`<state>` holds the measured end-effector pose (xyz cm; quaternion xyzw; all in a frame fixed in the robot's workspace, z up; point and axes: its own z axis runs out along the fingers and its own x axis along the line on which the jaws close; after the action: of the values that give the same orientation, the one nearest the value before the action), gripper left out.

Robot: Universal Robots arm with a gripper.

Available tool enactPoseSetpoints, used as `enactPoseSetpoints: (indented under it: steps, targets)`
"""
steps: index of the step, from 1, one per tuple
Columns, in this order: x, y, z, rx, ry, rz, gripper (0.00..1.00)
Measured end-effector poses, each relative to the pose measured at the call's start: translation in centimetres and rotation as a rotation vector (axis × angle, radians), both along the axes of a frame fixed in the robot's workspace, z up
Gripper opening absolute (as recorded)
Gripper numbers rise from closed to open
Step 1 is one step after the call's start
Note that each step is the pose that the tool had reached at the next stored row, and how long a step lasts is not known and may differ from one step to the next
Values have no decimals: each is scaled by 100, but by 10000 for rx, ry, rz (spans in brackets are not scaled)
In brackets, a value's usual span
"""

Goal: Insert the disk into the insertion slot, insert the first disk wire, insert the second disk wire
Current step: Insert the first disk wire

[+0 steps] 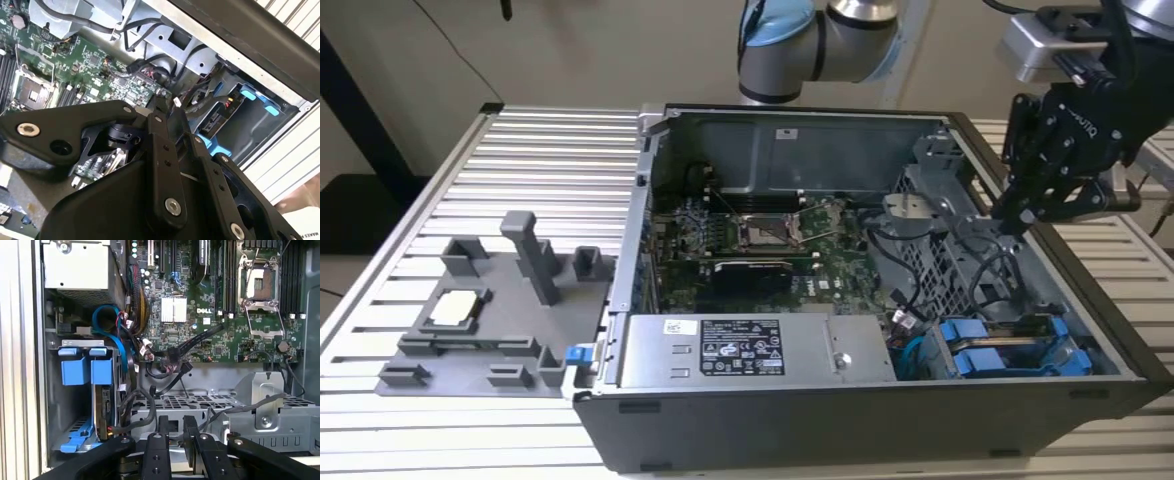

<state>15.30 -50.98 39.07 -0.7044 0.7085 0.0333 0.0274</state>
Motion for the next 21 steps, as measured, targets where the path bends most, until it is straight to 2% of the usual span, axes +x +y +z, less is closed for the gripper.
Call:
enactPoseSetpoints:
  steps: [9, 16, 19, 21]
  targets:
    - [-160, 0, 0, 6, -4, 82, 27]
    - [-217, 0, -2, 42, -3, 804, 27]
    - [-263, -7, -4, 96, -8, 964, 27]
    - [-291, -14, -7, 178, -17, 1043, 27]
